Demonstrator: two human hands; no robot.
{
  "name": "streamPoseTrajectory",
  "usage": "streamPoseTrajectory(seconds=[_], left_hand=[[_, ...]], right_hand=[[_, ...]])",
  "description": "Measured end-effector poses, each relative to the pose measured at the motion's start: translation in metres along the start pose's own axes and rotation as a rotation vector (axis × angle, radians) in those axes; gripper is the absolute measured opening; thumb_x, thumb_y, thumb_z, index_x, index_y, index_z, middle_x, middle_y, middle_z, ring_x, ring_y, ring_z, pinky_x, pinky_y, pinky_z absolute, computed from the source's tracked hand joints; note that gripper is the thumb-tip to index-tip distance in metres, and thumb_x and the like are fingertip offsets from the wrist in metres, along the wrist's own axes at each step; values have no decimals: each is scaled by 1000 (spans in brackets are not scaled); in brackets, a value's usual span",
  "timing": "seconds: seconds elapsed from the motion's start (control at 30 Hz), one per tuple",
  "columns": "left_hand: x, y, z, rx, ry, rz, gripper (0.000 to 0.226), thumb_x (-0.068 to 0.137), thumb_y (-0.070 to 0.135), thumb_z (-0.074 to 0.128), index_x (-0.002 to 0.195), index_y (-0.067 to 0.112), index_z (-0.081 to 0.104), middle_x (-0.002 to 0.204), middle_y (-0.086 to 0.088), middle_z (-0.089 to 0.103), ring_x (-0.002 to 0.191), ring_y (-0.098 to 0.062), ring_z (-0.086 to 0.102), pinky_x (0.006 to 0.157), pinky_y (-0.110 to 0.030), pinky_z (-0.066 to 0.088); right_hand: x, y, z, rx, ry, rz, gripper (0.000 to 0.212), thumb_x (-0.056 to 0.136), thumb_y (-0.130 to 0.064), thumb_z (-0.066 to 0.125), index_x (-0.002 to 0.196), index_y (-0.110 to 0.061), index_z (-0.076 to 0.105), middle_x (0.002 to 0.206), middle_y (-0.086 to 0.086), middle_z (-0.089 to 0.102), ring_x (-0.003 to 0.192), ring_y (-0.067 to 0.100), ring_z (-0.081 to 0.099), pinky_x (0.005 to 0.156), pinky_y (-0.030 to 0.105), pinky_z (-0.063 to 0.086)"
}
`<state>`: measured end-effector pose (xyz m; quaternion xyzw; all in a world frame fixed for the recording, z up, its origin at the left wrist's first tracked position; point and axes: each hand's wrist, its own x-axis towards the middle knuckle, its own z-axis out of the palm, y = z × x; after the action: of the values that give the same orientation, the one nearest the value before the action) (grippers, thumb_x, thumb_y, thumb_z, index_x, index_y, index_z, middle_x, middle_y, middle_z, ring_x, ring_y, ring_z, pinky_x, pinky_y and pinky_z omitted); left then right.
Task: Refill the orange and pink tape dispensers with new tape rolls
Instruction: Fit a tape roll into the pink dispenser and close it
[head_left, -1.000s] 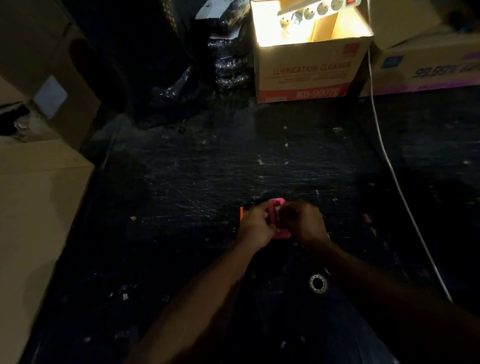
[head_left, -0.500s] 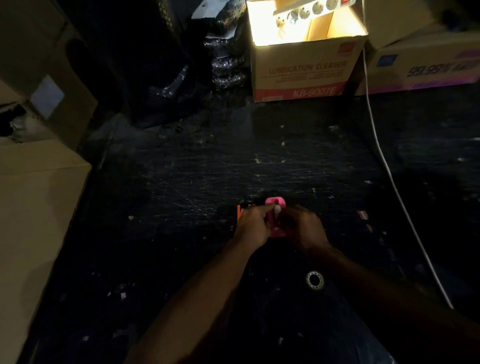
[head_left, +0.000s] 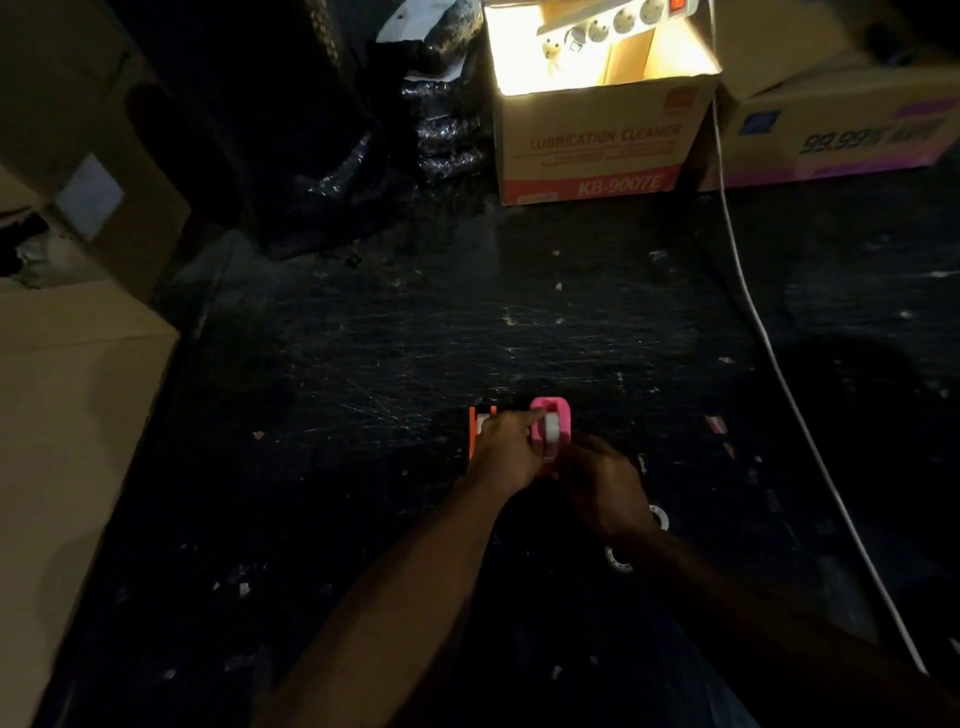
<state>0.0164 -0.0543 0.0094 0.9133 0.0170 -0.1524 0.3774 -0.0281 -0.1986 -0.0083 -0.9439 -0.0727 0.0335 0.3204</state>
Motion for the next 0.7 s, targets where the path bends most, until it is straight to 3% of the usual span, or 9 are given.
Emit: streamPoseTrajectory(seconds=[0.2,0.33,0.47,0.57,0.63,0.7], left_hand=[[2,-3,2,-9,-29,-16,53,84,7,64,135,21,59,115,-14,73,106,-29,67,96,-36,53],[-1,-3,0,-24,-60,-4,56,85,8,65,138,21,55,120,-10,71,111,-24,65,98,-28,50],[-5,-8,3,5,-62,29,62,85,7,62,143,24,49,124,-8,69,113,-23,63,101,-36,50],[-13,-11,7,34,-17,66,62,86,6,59,144,21,47,125,-7,68,113,-23,62,100,-32,48],[-21,-12,9,73,51,111,58,86,5,59,141,19,49,125,-7,65,113,-22,60,97,-26,46],[-27,-13,8,83,125,143,54,86,6,59,137,21,52,129,-5,60,114,-19,58,95,-24,46]], right_hand=[[2,5,6,-86,-33,50,37,78,-40,48,92,-19,75,102,7,72,90,27,69,73,42,55],[0,5,5,-104,-49,13,35,80,-37,53,92,-14,76,98,12,72,88,32,68,72,42,55],[-7,14,4,-127,-121,-78,29,82,-32,56,104,-26,74,103,12,71,91,34,65,72,44,55],[-9,21,-1,-155,-34,-92,22,81,-28,59,95,-22,75,100,9,72,90,31,64,76,38,53],[-3,18,-7,-95,72,59,18,82,-26,61,86,-14,74,93,10,72,86,30,66,73,36,52],[12,17,-11,57,105,279,18,85,-26,62,95,-14,73,98,10,74,89,29,69,77,37,55]])
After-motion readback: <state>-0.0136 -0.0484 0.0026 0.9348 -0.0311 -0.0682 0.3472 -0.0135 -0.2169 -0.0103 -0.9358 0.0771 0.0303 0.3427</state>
